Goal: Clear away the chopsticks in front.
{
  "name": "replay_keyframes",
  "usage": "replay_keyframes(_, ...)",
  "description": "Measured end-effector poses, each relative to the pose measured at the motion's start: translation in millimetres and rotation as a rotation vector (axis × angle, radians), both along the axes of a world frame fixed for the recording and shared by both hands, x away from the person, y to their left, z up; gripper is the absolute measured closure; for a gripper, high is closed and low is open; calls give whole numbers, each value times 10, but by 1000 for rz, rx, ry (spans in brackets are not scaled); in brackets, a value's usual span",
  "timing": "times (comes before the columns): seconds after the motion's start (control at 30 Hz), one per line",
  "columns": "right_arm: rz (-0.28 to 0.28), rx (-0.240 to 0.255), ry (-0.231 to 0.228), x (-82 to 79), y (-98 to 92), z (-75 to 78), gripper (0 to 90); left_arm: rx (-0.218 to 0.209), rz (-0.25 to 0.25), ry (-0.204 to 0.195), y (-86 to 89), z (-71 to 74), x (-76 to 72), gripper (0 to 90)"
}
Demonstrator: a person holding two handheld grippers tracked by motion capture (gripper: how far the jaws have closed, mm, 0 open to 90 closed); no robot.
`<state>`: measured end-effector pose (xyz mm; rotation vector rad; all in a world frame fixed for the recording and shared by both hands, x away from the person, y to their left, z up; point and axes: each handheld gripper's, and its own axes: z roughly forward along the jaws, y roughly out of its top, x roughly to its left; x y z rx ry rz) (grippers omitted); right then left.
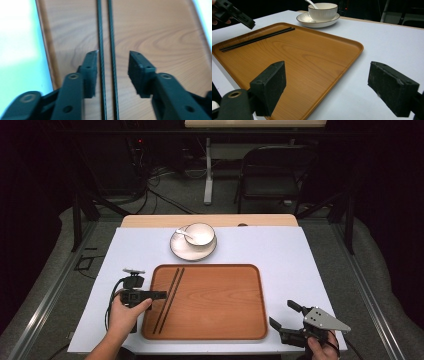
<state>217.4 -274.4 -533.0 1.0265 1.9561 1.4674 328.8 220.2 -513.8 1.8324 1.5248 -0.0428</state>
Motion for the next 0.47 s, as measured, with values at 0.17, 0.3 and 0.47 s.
replay_keyframes(0.17, -2, 0, 3, 1, 2, 0, 145, -36, -14, -88, 107, -16, -149, 468)
replay_keyframes(0.3, -5, 1, 3, 0, -1, -1, 145, -2, -17, -173, 203, -62, -281, 418)
replay_keyframes(0.47, -11, 3, 8, 0, 0, -2, 145, 48, -15, -269, 309, -112, -395, 382)
